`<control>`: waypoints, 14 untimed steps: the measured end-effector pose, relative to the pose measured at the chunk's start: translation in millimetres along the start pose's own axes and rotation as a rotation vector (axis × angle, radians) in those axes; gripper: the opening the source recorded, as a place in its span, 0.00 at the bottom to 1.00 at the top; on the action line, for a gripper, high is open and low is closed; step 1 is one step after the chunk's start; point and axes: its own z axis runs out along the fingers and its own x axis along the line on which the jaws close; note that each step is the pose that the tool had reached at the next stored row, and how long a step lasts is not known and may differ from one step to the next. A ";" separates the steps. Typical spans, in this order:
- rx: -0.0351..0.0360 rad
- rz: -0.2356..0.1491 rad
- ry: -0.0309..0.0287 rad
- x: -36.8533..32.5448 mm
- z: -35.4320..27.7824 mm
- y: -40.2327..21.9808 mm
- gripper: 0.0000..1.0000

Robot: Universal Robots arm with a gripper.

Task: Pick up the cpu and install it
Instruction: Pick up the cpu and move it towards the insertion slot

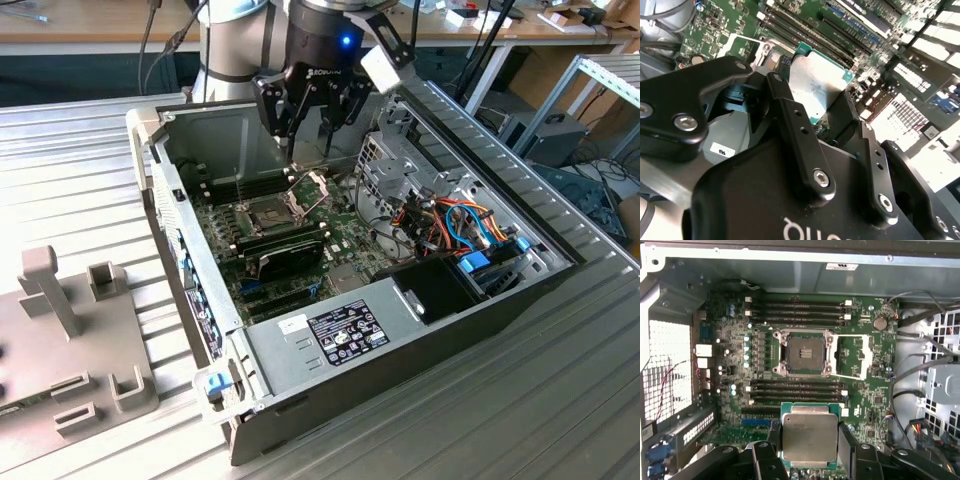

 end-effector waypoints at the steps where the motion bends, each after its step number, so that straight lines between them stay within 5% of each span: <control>1: 0.0001 0.000 0.0000 0.2 1.7 1.8 0.55; 9: 0.0003 0.000 0.0000 1.0 16.4 19.4 0.55; 14: 0.0005 0.000 0.0000 1.0 20.5 26.5 0.55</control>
